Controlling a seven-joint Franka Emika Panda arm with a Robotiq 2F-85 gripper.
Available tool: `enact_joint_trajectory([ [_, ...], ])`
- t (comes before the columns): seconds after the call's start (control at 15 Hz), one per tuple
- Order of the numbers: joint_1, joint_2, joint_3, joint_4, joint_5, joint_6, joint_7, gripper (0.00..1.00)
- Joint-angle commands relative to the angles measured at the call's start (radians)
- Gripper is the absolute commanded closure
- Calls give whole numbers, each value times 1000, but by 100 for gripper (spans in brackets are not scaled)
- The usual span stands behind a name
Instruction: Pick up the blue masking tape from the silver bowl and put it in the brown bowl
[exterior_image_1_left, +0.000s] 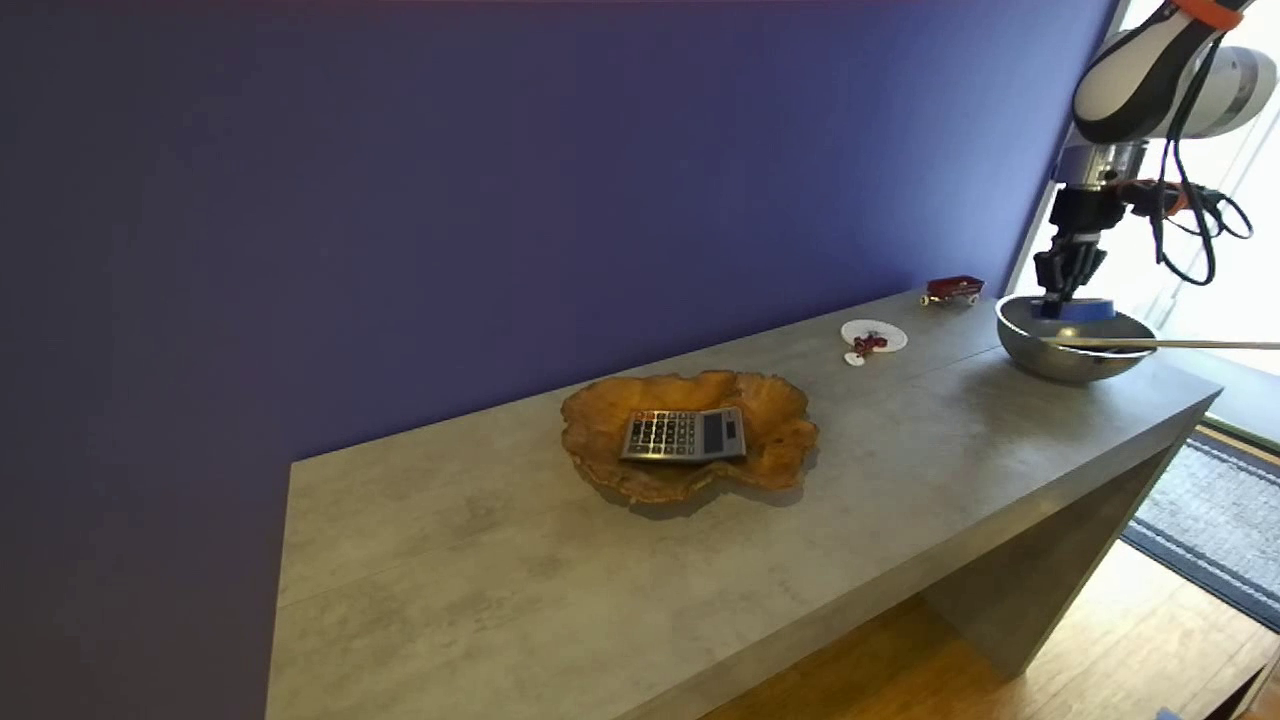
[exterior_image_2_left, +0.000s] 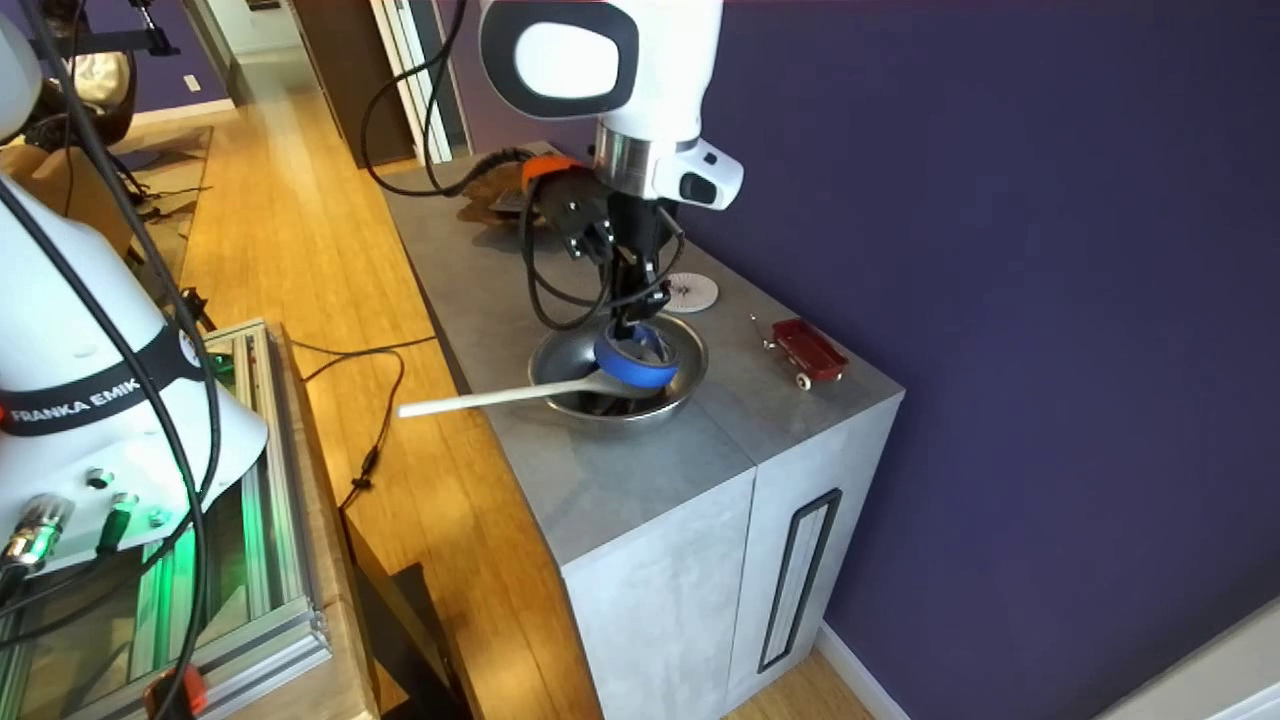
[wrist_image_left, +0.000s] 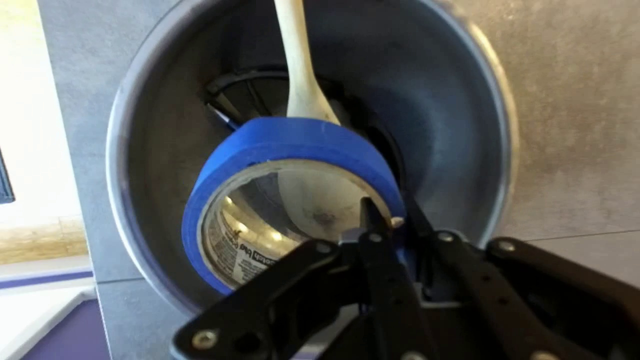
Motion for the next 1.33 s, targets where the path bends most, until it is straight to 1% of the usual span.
enact_joint_trajectory([
  [0.0,35,-243,50,-145,29,-17,-104,97],
  [0.2,144,-317,111,-181,41,5,-109,97],
  [0.4,278,-363,188,-192,15,20,-67,97],
  [0.53,372,-369,246,-175,34,27,-64,97],
  [0.6,331,-331,198,-155,7,6,-59,97],
  [0.67,360,-336,216,-155,9,8,-37,87],
  [0.73,367,-335,218,-155,9,8,-29,87],
  [1.0,338,-327,188,-155,8,8,-53,87],
  [1.07,353,-300,201,-138,13,55,-74,97],
  [1.13,384,-245,233,-83,-9,98,-86,97],
  [1.2,409,-211,264,-36,-36,108,-55,97],
  [1.27,425,-201,284,-14,-71,114,-44,97],
])
